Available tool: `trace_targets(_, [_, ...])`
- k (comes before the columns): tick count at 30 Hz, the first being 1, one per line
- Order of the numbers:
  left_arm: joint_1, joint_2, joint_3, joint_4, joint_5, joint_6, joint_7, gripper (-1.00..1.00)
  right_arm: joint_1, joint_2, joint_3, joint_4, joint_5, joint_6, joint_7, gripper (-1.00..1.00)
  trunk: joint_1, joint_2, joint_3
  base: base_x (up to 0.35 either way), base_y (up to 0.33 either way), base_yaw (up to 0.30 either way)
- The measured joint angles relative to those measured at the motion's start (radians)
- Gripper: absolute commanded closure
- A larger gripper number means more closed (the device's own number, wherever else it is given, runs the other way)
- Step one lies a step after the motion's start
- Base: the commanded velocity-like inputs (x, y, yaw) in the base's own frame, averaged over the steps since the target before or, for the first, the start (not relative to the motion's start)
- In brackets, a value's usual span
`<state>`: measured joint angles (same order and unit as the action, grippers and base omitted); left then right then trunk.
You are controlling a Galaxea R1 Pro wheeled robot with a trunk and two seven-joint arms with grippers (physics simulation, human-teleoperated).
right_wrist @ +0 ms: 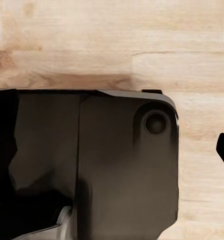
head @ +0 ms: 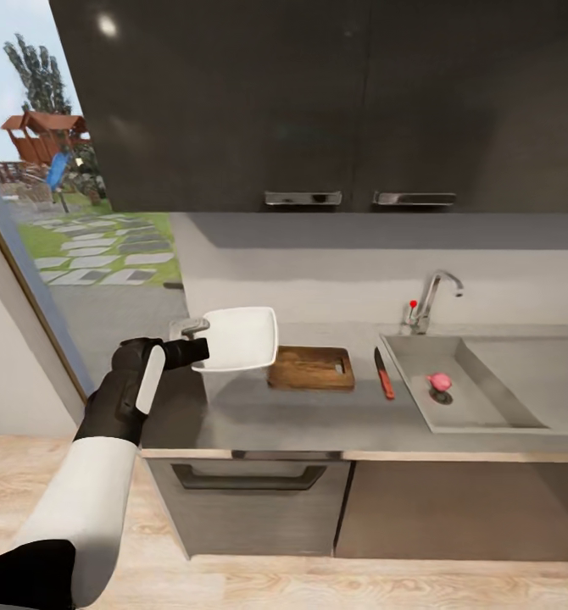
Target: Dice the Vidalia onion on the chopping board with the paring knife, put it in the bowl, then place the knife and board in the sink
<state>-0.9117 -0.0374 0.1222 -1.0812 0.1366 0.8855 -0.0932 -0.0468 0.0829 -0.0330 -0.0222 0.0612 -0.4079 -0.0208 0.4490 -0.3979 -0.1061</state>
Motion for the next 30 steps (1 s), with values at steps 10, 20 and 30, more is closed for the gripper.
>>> trace_targets(10, [0.000,0.000,-0.004,0.050,-0.002,-0.001,-0.001,1.00,0.000,0.000,0.000,0.000,-0.001,0.001,0.000,-1.00,0.000,0.000,0.000,0.230,0.197,0.000])
trace_targets(20, [0.000,0.000,-0.004,0.087,-0.002,-0.006,-0.002,1.00,0.000,-0.002,-0.002,0.000,-0.001,0.000,0.000,-1.00,0.000,0.000,0.000,0.032,0.028,0.000])
trace_targets(30, [0.006,0.005,-0.004,0.121,-0.005,-0.008,-0.001,1.00,0.000,-0.002,-0.002,0.000,-0.001,0.000,0.000,-1.00,0.000,0.000,0.000,0.000,0.000,0.000])
